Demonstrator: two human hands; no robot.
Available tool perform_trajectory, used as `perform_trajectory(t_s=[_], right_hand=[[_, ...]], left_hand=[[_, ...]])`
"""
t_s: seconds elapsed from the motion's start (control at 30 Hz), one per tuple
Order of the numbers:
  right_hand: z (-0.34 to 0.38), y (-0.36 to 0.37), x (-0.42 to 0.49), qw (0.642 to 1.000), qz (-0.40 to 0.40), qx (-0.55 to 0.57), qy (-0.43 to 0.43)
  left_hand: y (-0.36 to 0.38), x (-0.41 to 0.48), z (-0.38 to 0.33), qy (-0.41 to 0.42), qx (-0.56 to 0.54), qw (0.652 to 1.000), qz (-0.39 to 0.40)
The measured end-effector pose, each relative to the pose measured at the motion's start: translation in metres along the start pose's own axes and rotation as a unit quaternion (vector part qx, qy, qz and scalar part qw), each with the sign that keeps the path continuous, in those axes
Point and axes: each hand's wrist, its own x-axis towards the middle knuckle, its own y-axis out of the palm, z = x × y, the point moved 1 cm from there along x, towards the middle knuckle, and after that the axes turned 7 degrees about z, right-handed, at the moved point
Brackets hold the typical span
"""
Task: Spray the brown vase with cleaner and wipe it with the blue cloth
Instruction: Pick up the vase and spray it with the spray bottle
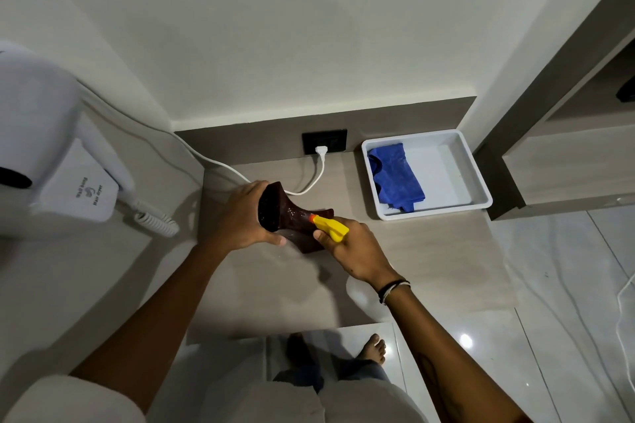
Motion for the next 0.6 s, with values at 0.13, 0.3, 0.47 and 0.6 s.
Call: perform_trajectory(t_s=[0.13,0.3,0.47,0.6], right_hand=[[-0.004,-0.002,0.000,1.000,-0.007,-0.019,0.022],[-0.012,-0.007,-0.005,0.999,-0.014,-0.021,0.039],[-0.021,-0.011,-0.009,0.998,-0.027,-0.014,0.046],[-0.026,-0.014,-0.014,0.998,-0.034,-0.008,0.045]], left_hand=[[0.003,-0.001,0.002,0.010,-0.018,1.000,-0.017],[0.008,0.000,0.005,0.003,-0.017,1.000,-0.023],[0.005,-0.003,0.000,-0.016,-0.009,0.999,-0.050],[0.005,-0.002,-0.003,-0.113,-0.130,0.984,-0.045]])
